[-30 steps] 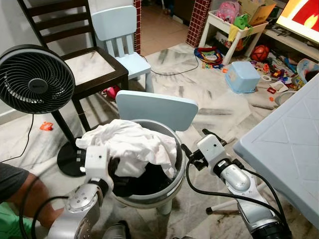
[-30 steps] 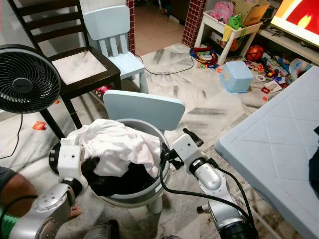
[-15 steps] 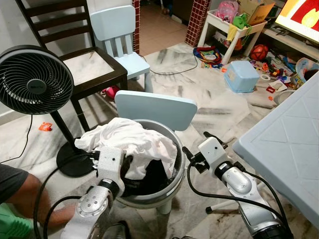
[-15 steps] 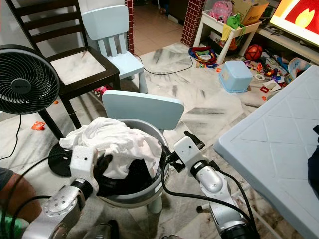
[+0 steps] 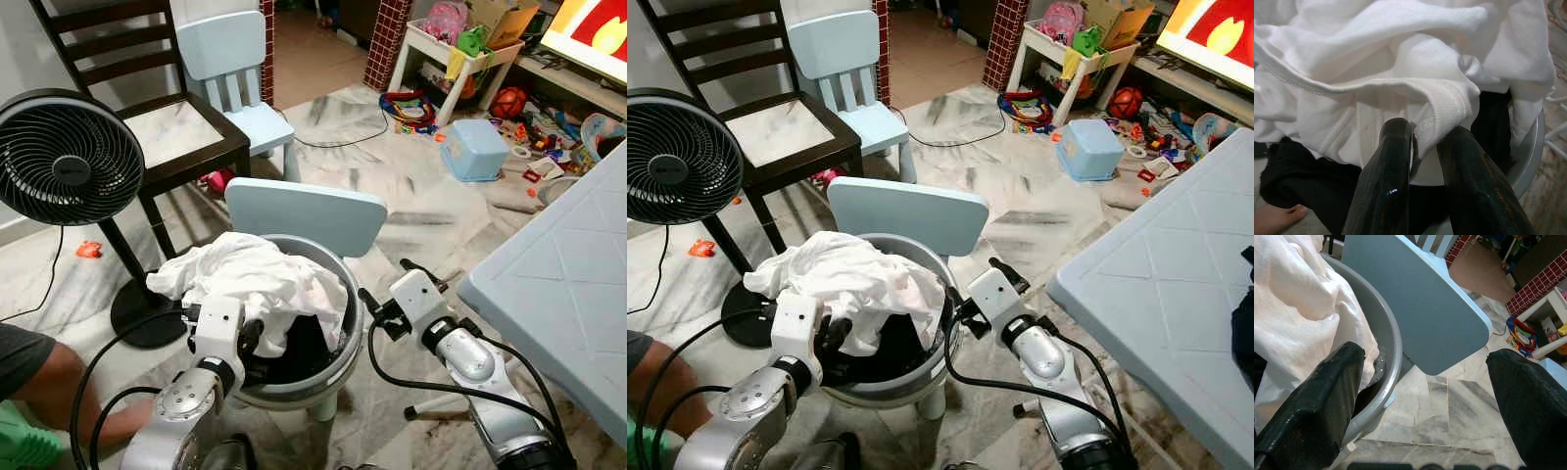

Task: Hang hanger

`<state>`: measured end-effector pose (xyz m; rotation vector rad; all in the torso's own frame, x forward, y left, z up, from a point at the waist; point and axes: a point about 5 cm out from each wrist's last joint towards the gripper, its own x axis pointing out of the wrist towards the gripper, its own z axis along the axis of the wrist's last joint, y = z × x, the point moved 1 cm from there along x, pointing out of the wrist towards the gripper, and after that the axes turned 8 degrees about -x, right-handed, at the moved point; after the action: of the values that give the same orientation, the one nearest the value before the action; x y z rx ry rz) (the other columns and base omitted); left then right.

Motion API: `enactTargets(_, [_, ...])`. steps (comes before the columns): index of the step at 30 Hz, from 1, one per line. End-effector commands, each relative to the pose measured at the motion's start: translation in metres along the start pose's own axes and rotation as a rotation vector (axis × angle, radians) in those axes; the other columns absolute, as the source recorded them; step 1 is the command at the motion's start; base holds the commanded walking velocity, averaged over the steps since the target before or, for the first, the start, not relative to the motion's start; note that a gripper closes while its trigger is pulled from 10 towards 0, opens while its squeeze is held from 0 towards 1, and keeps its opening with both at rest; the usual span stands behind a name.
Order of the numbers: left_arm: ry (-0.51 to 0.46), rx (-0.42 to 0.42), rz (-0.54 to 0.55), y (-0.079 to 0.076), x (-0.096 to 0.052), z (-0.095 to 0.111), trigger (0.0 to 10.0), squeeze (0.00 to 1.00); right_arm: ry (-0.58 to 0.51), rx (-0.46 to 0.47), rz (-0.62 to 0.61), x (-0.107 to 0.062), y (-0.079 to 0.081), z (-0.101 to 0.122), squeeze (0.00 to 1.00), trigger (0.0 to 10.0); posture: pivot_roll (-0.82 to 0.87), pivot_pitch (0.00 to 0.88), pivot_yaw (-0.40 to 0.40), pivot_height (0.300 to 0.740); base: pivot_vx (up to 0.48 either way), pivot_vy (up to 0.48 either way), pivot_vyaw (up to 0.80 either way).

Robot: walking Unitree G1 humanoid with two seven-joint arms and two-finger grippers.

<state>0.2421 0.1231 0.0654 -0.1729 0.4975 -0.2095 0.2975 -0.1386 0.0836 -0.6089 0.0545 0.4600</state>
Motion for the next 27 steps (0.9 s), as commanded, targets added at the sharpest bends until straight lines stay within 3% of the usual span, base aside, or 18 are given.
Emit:
enactTargets(1, [0.017,-0.014,-0.029,-0.003,0.004,-0.002,10.0,0.00,-0.001,-0.007,-0.012,-0.001,-0.005,0.000,0.00,10.0,0.06,0.134,-0.069,0.740,0.000,0.000,0.00])
enactTargets(2, [0.019,-0.022,-0.030,-0.003,0.007,-0.002,4.5,0.00,-0.003,-0.007,-0.012,-0.002,-0.004,0.001,0.00,10.0,0.06,0.133,-0.069,0.740,0.000,0.000,0.00])
enactTargets(3, [0.019,-0.023,-0.029,-0.003,0.008,-0.002,4.5,0.00,-0.003,-0.007,-0.011,-0.002,-0.004,0.001,0.00,10.0,0.06,0.133,-0.069,0.740,0.000,0.000,0.00])
enactTargets(4, [0.021,-0.026,-0.036,-0.003,0.009,-0.002,0.0,0.00,-0.003,-0.007,-0.012,-0.002,-0.004,0.001,0.00,10.0,0.05,0.132,-0.068,0.740,0.000,0.000,0.00])
enactTargets(12, [0.023,-0.033,-0.050,-0.001,0.020,-0.002,0.0,0.00,0.001,-0.008,-0.021,-0.003,-0.006,0.000,0.00,10.0,0.05,0.130,-0.063,0.740,0.000,0.000,0.00])
enactTargets(17, [0.031,-0.034,-0.088,-0.005,0.018,-0.001,0.0,0.00,0.003,-0.008,-0.025,-0.003,-0.007,-0.001,0.00,10.0,0.04,0.129,-0.062,0.740,0.000,0.000,0.00])
enactTargets(20, [0.059,-0.023,-0.166,-0.012,0.014,0.000,0.0,0.00,0.005,-0.007,-0.028,-0.003,-0.007,-0.001,0.00,10.0,0.05,0.126,-0.060,0.740,0.000,0.000,0.00])
enactTargets(22, [0.024,0.019,-0.188,-0.013,0.010,0.009,0.0,0.00,0.004,-0.005,-0.030,-0.002,-0.007,-0.001,0.00,10.0,0.06,0.122,-0.058,0.740,0.000,0.000,0.00])
enactTargets(25, [-0.258,0.152,-0.250,-0.024,0.000,0.054,0.0,0.00,-0.008,0.003,-0.037,0.002,-0.006,0.002,0.00,10.0,0.08,0.114,-0.056,0.740,0.000,0.000,0.00])
enactTargets(27, [-0.365,0.220,-0.266,-0.030,-0.007,0.071,0.0,0.00,-0.019,0.010,-0.043,0.004,-0.006,0.004,0.00,10.0,0.09,0.109,-0.053,0.740,0.000,0.000,0.00])
